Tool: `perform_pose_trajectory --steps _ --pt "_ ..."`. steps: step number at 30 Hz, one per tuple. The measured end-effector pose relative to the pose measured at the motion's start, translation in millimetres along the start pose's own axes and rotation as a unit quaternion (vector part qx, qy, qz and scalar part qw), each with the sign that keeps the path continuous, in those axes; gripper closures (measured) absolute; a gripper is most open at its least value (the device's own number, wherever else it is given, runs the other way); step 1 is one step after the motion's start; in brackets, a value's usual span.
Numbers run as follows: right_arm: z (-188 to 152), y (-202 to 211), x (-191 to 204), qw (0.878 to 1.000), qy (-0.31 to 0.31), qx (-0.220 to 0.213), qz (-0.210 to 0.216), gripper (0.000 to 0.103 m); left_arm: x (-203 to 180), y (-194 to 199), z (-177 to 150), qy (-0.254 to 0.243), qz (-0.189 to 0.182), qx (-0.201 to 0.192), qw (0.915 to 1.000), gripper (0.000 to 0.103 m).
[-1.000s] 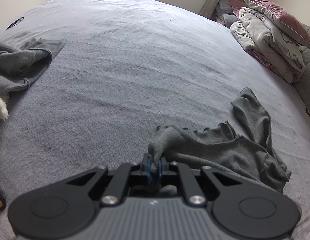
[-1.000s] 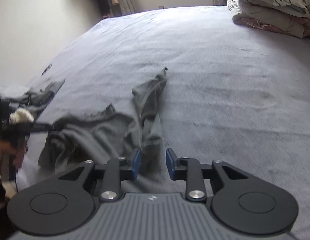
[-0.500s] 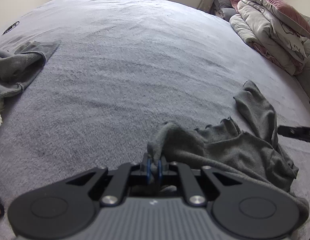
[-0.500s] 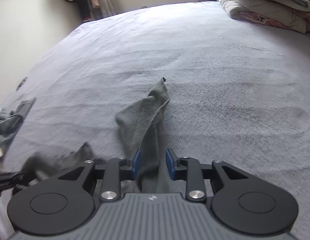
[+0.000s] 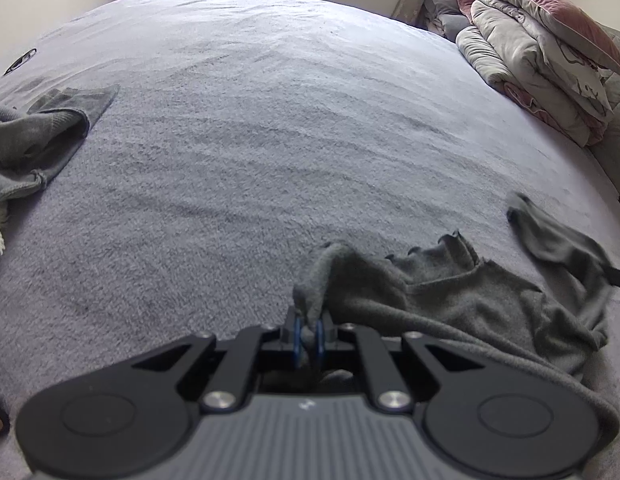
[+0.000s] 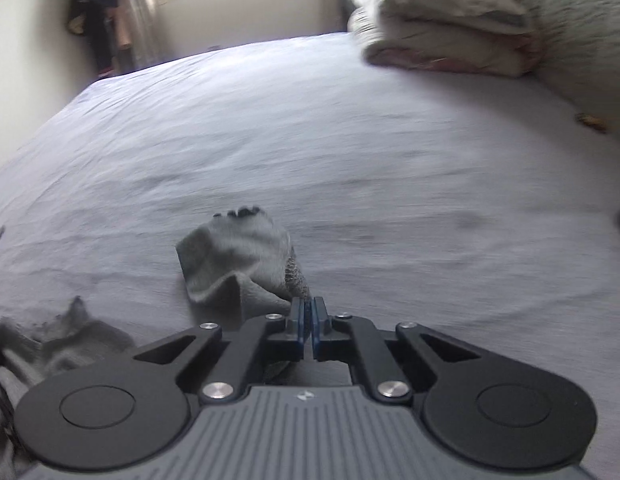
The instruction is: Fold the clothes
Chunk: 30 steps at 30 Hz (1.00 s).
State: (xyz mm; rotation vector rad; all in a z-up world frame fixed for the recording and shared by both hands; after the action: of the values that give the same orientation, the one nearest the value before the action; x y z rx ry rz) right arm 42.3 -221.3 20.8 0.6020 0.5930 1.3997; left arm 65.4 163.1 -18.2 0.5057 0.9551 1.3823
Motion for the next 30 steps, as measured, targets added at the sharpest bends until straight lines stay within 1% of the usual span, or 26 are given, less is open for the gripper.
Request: perform_pose_trajectory --steps 2,4,8,11,14,16,17,20,24,28,30 --pt "-6 17 -15 1.000 0.008 -0.002 -0.016 0.099 -1 1 0 -0.001 0.002 -0.001 1.0000 0.095" --pt "-15 32 -28 1.000 0.009 0.003 -0.018 0.099 -2 1 0 0.001 0.002 -0.001 1.0000 0.095" --pt "-31 46 -47 1.000 -0.009 0.024 0.002 0.098 -1 1 -1 0.003 0.002 0.000 1.0000 0.095" --pt "-34 51 -49 0.999 -0.017 0.030 0.011 0.097 0 1 -1 0.007 0.000 0.001 1.0000 0.095" --pt "-28 59 -42 1.000 -0.012 0.017 0.012 0.093 3 1 0 0.012 -0.004 0.003 0.9999 0.095" --pt "-22 59 -35 0.999 -0.012 0.010 0.032 0.077 4 1 0 0.014 -0.006 0.004 0.9999 0.095" --pt "-19 58 -30 0.999 -0.012 0.006 0.045 0.074 4 0 0 0.015 -0.007 0.005 0.9999 0.095" --pt "-13 48 -10 0.996 -0.003 0.009 0.092 0.073 4 -1 0 0.017 -0.007 0.007 0.9998 0.095" --pt "-13 23 25 0.990 0.023 0.023 0.138 0.073 3 -3 1 0.018 -0.005 0.008 0.9998 0.095" --pt "-16 -1 46 0.985 0.040 0.035 0.161 0.073 4 -4 1 0.017 -0.005 0.010 0.9998 0.095" --pt "-19 -12 51 0.985 0.045 0.039 0.164 0.072 6 -5 1 0.020 -0.006 0.013 0.9997 0.095"
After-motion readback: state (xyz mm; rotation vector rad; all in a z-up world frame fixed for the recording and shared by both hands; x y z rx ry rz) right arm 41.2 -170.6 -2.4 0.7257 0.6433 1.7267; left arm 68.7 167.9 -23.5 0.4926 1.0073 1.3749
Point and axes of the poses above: each gripper's, at about its wrist camera, not at the fingertips, and y roughly against the way its jaws point, x to its left, z to its top, the point moved 2 cm from there along -y, roughly the way its jaws point, and after that the axes turned 8 degrees about y, right-handed, at the moved point
